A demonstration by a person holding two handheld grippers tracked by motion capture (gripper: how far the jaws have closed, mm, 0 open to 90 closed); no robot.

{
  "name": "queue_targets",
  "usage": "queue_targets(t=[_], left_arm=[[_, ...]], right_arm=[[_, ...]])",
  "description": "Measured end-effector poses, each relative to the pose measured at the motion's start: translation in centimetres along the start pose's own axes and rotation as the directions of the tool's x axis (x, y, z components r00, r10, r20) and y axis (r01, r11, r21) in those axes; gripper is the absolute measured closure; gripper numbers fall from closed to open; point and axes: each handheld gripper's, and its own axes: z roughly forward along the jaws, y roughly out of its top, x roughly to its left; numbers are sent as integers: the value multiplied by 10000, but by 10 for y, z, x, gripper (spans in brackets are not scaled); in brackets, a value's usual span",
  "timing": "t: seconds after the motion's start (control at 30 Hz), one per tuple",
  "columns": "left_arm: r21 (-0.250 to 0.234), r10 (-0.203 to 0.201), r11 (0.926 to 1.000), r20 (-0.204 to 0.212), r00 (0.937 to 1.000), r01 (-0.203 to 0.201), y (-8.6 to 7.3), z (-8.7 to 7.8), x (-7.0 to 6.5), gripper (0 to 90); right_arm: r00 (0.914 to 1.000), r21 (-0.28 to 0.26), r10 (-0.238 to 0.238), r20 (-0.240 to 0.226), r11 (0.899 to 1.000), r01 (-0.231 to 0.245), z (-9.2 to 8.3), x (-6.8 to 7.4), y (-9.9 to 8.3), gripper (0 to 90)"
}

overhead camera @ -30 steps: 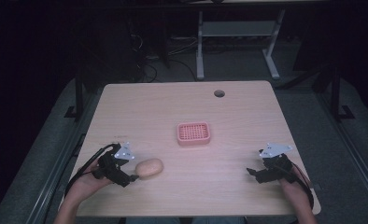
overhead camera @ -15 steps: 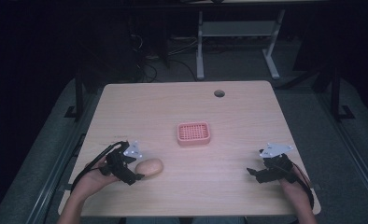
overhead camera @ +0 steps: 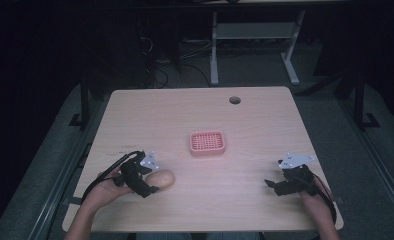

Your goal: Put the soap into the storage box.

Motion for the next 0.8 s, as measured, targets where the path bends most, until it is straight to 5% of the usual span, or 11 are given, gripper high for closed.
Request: queue_targets(t=[0.8], left_arm=[[479, 19, 9988, 317, 9995, -35, 15, 20, 5, 219]], right_arm=[[10000, 20, -35, 4, 10000, 35, -1, 1, 1, 139]])
